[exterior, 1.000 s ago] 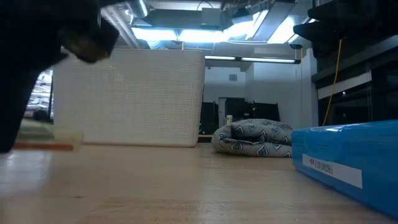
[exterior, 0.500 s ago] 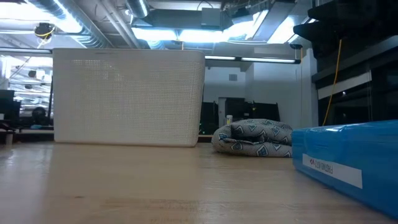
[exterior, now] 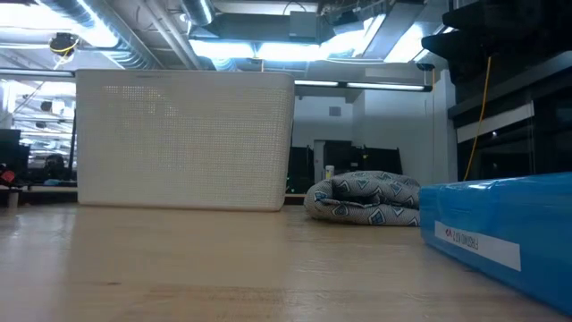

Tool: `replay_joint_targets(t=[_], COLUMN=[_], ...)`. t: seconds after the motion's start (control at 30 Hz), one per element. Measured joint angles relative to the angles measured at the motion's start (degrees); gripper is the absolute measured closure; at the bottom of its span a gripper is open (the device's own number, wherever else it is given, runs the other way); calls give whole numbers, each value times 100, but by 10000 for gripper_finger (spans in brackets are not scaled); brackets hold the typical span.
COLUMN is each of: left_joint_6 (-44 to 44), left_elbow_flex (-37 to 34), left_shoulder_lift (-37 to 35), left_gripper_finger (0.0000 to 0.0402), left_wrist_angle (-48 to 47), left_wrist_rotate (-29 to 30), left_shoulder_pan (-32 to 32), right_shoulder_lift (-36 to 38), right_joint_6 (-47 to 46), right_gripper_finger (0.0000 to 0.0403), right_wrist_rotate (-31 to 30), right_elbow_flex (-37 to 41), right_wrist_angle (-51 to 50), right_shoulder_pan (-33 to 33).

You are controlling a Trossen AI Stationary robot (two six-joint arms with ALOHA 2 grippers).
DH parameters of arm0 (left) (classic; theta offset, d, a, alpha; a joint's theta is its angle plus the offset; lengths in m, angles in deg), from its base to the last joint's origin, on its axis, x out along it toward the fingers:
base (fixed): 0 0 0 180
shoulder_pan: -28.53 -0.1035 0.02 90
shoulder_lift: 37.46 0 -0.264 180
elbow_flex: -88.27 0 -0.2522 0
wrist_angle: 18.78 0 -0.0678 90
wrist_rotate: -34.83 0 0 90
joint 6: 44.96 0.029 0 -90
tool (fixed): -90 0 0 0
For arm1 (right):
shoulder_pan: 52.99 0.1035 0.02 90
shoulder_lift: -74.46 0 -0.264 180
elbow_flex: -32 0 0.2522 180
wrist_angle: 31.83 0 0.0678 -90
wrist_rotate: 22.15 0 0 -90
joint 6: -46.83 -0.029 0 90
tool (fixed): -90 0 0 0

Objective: Pick & place medical supplies in basket/bin
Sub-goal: Put the yellow pill bottle into the orange bin

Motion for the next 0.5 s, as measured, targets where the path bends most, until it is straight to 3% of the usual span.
replay_joint_targets(t=[0.5], left_joint_6=[373], left_elbow_flex=[-31], left_shoulder_lift=[13], left_gripper_finger=[302], left_wrist_angle=[-768], left_wrist_rotate=[167], left_shoulder_pan=[-70], right_shoulder_lift=[0], right_joint_6=[4], right_gripper_finger=[191], right_wrist_rotate=[0], right_elbow_flex=[0], right_wrist_angle=[-2], right_shoulder_pan=[0])
